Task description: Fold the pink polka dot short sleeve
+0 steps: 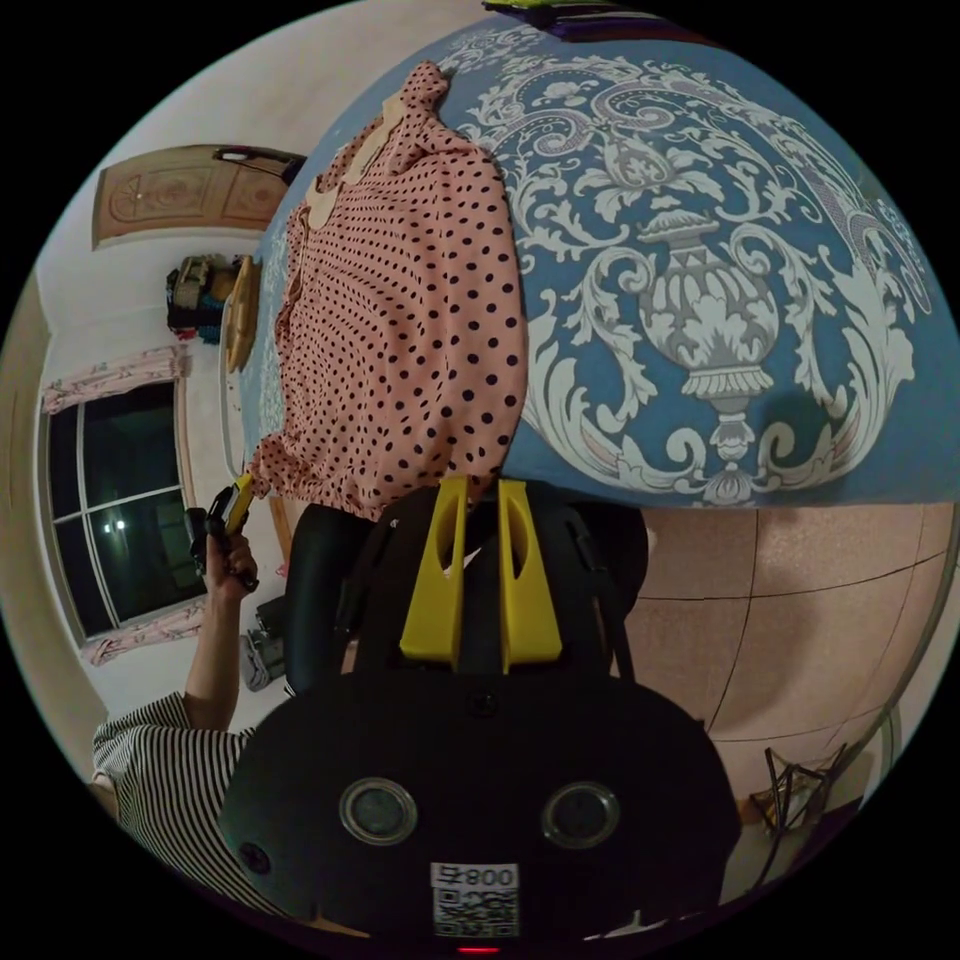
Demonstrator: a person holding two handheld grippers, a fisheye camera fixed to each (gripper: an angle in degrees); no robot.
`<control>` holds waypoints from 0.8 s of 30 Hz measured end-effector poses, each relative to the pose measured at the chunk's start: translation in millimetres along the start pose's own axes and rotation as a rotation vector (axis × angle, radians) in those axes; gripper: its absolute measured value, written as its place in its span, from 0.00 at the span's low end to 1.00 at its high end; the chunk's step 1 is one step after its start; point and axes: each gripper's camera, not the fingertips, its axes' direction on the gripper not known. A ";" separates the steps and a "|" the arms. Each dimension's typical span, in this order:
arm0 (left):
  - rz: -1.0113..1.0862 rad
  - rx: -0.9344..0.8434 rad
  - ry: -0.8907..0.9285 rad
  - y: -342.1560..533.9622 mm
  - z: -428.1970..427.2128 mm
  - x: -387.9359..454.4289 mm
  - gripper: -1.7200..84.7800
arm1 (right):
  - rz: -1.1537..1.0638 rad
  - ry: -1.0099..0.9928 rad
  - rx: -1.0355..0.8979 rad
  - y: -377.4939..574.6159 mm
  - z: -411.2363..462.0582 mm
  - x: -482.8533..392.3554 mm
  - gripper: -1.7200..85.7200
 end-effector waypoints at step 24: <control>0.163 0.047 0.185 98.8 -52.8 97.7 0.03 | -0.200 -0.375 0.246 111.2 -186.0 -53.4 0.02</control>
